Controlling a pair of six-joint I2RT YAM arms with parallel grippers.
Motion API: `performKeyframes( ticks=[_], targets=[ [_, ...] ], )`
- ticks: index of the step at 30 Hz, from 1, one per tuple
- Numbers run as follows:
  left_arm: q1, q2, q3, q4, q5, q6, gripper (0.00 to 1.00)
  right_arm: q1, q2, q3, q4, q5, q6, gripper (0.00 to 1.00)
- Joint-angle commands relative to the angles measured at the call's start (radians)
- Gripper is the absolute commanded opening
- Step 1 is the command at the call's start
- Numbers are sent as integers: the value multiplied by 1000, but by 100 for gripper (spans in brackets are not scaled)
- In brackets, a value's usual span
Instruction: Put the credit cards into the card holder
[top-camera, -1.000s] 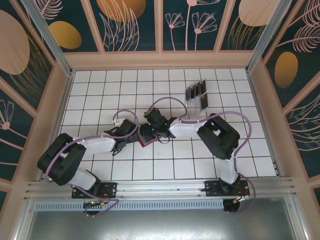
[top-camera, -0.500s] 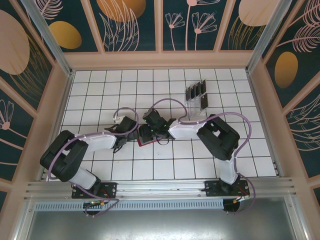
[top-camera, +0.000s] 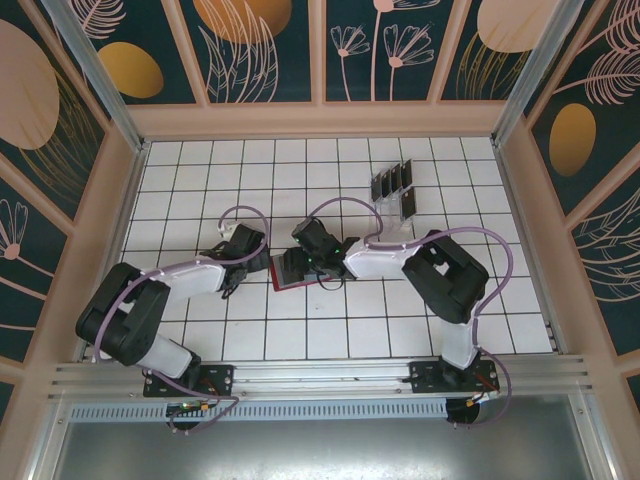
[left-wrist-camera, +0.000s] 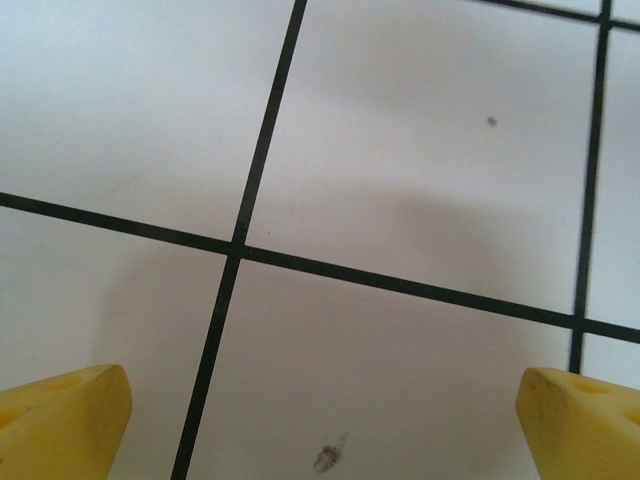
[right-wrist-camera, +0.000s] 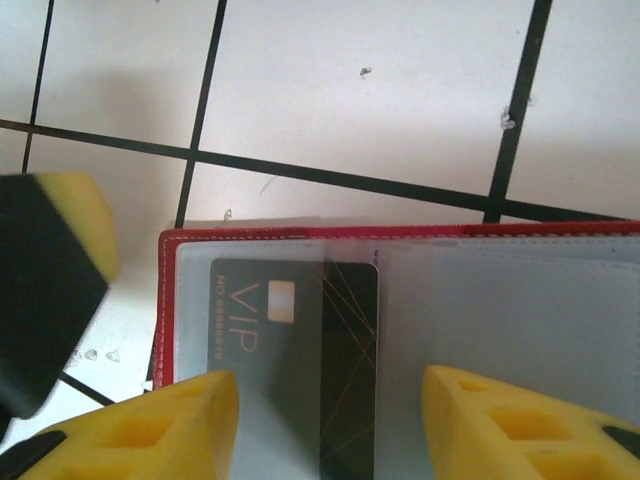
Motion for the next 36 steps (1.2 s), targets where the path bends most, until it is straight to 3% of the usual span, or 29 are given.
performKeyframes(
  ticks=[1,36],
  targets=[
    [4,-46,-35,-18,17,-14,98,-1,-39,-26,8,-16,29,51],
    [4,-37,-115,15,92,-62,99,52,42,90,-32,-46,7,49]
  ],
)
